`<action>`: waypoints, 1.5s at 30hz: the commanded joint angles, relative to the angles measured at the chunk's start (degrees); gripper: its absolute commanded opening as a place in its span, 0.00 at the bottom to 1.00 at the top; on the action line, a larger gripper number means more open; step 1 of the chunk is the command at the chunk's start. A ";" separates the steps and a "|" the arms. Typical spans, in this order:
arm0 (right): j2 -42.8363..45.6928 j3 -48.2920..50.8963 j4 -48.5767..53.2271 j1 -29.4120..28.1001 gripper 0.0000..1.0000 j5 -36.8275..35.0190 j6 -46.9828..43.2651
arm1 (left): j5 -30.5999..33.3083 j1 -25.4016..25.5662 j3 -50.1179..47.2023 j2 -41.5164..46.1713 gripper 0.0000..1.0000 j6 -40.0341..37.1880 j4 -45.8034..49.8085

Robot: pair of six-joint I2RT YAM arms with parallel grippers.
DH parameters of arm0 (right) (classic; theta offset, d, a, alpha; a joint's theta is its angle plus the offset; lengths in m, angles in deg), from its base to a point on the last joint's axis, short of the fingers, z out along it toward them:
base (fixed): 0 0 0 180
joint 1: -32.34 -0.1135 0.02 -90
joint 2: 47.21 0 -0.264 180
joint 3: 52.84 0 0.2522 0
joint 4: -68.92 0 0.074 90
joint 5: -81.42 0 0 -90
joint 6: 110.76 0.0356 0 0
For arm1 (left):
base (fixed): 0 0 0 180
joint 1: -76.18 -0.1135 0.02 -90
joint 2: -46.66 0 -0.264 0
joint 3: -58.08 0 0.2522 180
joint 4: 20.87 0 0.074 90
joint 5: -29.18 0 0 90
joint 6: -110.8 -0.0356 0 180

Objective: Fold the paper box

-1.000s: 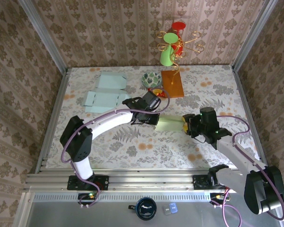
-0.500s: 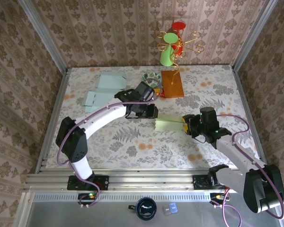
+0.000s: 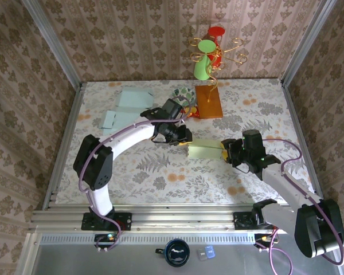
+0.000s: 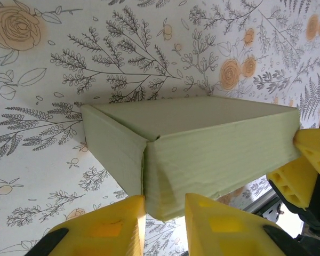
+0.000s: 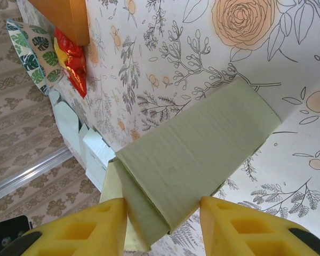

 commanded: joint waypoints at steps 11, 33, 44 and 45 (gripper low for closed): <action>-2.15 -1.10 3.91 0.28 0.41 0.43 -1.15 | -0.57 0.32 -2.40 -0.72 0.25 -0.55 0.58; 1.70 -8.95 8.73 -4.97 0.68 -6.58 7.87 | 3.14 2.01 -7.24 0.05 0.13 -3.29 -2.62; -10.22 -13.61 3.81 -11.52 0.81 -9.45 22.69 | 6.82 4.25 -7.34 1.21 0.12 -4.76 -4.29; -11.17 -13.89 3.82 -11.49 0.80 -8.69 23.34 | 7.26 4.52 -7.32 1.30 0.12 -5.11 -4.30</action>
